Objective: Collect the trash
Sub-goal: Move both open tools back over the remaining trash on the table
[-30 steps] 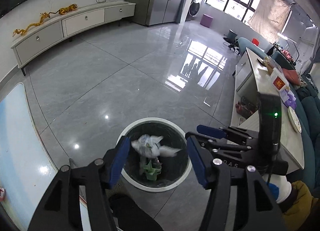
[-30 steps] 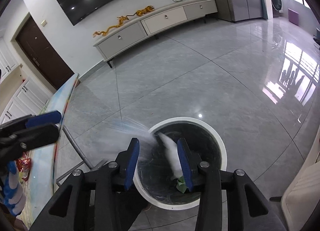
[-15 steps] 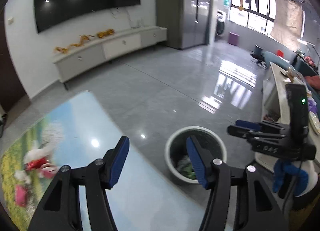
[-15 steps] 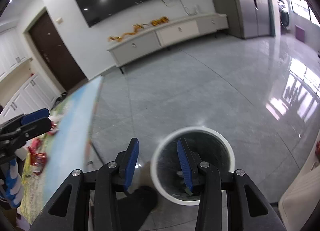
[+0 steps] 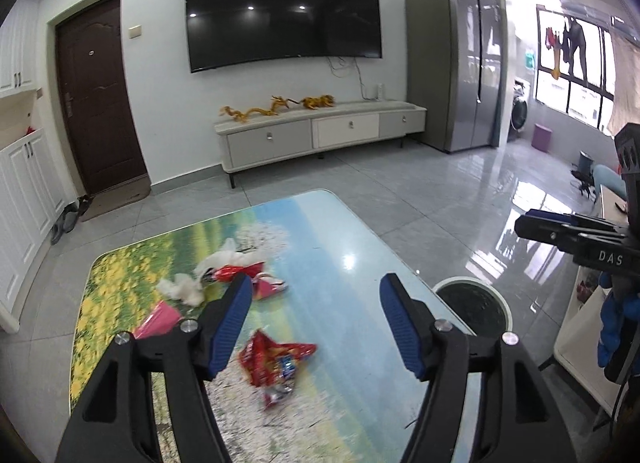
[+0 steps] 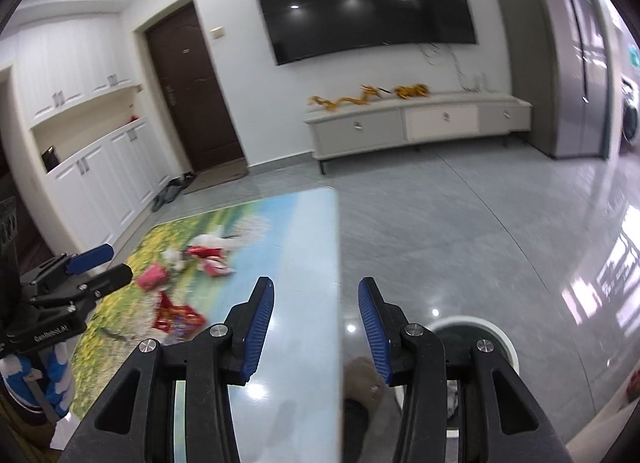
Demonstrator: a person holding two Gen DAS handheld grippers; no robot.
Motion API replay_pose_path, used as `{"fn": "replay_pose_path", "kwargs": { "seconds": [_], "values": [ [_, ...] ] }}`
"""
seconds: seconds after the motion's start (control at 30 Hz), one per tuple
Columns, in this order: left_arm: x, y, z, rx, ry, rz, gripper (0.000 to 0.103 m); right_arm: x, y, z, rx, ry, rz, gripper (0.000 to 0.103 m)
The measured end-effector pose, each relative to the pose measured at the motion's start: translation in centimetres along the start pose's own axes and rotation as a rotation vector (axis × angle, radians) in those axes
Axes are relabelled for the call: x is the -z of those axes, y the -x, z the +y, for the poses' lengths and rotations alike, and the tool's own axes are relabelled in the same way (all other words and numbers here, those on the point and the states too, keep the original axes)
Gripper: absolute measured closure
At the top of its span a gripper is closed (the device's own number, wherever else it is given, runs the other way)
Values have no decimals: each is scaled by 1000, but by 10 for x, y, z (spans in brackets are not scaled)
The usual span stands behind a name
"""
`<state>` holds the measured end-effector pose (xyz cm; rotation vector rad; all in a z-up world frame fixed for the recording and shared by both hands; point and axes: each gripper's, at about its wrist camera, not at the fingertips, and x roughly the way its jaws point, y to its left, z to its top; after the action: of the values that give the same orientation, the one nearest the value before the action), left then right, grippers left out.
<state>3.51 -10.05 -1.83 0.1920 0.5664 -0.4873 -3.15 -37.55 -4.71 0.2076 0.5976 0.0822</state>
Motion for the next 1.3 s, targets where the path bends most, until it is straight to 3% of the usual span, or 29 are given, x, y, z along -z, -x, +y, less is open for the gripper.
{"fn": "replay_pose_path", "kwargs": {
  "seconds": [0.33, 0.7, 0.97, 1.3],
  "values": [
    [20, 39, 75, -35, 99, -65, 38, -17, -15, 84, -37, 110, 7, 56],
    [44, 41, 137, -100, 151, -40, 37, -21, -55, 142, -95, 182, 58, 55],
    [54, -4, 175, -131, 104, 47, 37, -22, -100, 134, -117, 172, 112, 55],
    [36, -113, 179, -13, -14, 194, 37, -24, -204, 123, -218, 184, 227, 55]
  ]
}}
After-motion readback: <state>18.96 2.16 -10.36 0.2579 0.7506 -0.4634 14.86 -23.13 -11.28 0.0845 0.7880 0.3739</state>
